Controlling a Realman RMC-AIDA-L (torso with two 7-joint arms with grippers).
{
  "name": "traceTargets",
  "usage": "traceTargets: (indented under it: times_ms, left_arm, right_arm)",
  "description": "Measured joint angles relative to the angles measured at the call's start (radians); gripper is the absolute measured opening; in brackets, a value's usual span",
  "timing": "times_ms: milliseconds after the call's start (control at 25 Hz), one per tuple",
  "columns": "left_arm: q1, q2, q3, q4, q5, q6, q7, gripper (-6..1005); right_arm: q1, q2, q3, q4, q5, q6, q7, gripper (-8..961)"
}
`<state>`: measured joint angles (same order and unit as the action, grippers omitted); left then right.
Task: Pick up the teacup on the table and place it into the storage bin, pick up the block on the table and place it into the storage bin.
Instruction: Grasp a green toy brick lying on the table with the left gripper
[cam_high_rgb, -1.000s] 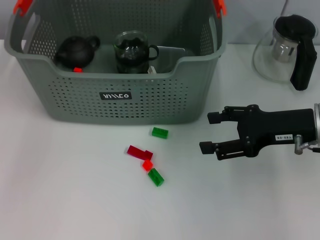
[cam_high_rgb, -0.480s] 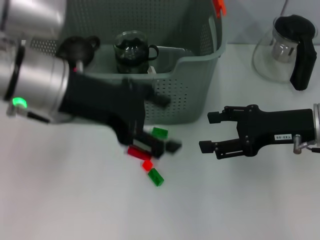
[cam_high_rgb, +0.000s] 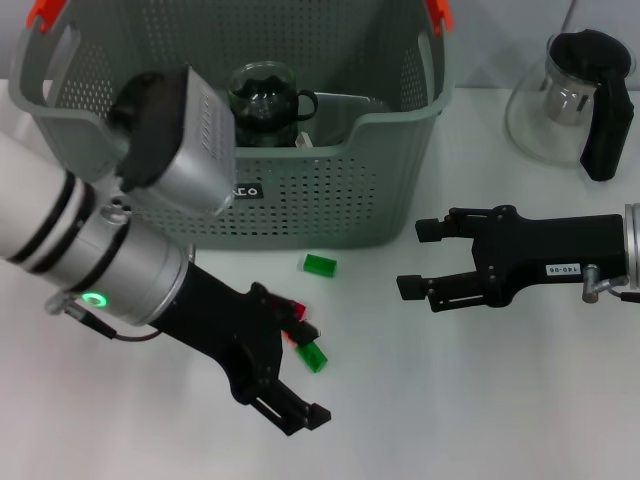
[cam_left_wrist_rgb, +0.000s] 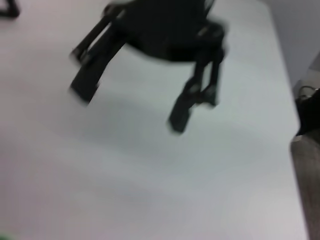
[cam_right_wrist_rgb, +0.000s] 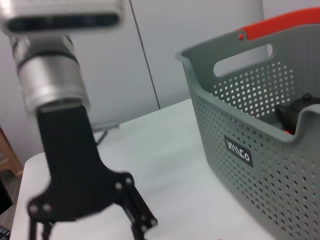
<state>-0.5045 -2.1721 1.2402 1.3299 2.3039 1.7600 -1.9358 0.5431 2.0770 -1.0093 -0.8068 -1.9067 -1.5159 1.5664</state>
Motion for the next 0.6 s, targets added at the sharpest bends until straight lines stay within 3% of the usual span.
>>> traceTargets:
  times_ms: [160, 600]
  left_arm:
    - [-0.017, 0.004, 0.001, -0.1, 0.067, -0.082, -0.007, 951]
    - [-0.028, 0.0, 0.05, -0.164, 0.126, -0.201, -0.066, 950]
  right_arm:
    - [0.0, 0.001, 0.0, 0.0, 0.0, 0.003, 0.001, 914]
    - [0.007, 0.005, 0.0, 0.0, 0.002, 0.014, 0.001, 913]
